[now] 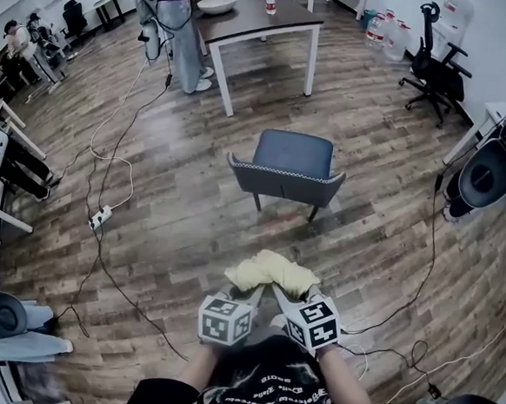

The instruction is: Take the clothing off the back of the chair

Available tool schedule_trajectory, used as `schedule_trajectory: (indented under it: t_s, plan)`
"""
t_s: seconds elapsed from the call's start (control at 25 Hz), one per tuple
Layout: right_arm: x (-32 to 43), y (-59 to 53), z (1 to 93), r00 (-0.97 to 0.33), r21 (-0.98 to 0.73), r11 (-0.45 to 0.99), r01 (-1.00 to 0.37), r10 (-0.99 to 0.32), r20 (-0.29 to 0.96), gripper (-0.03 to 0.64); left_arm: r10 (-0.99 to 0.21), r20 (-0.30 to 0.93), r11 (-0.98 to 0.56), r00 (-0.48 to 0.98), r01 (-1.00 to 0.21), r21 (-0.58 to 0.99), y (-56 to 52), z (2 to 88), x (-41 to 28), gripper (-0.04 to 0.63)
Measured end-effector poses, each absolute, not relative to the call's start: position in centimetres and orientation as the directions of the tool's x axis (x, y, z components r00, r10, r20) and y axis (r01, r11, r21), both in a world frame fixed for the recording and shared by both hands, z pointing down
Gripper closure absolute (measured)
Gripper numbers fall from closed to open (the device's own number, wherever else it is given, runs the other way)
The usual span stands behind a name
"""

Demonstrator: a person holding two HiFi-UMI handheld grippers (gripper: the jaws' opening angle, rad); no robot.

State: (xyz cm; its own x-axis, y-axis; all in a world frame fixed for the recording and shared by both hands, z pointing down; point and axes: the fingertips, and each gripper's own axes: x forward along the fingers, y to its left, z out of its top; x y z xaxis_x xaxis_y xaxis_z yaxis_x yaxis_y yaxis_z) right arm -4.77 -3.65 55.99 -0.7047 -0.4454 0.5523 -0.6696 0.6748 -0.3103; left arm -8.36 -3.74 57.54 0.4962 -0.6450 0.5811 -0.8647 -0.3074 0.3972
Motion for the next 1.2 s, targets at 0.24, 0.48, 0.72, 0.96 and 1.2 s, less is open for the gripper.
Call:
schedule_trajectory:
  t_s: [0.24,0.48,0.72,0.96,1.2]
  plan:
    - [-6.5,-0.2,56.7,-0.674,-0.334,0.613,-0.716,-0.481,0.561,0.558,-0.601,0.593,-0.358,0.537,-0.843,0.401,-0.5,58.2,-10.1,0.535]
    - [-8.6,3.4,57.7,-0.627,-0.326,0.563,-0.76,-0.503,0.594,0.557,-0.547,0.612,-0.388,0.571,-0.821,0.419,3.1,59.3,-12.3,0.535]
    - [-10.3,6.3,57.9,-0.61,-0.331,0.531,-0.78,-0.528,0.591,0.557,-0.52,0.602,-0.413,0.606,-0.796,0.443,5.8,59.7,-14.2,0.535]
    - [-11.4,8.3,58.4,-0.595,-0.362,0.481,-0.799,-0.542,0.593,0.558,-0.513,0.623,-0.416,0.591,-0.806,0.422,7.6,60.6,-15.9,0.534]
    - [-13.2,9.3,58.4,-0.577,-0.344,0.472,-0.812,-0.558,0.596,0.563,-0.525,0.631,-0.41,0.571,-0.819,0.401,8.5,60.6,-17.7,0.534]
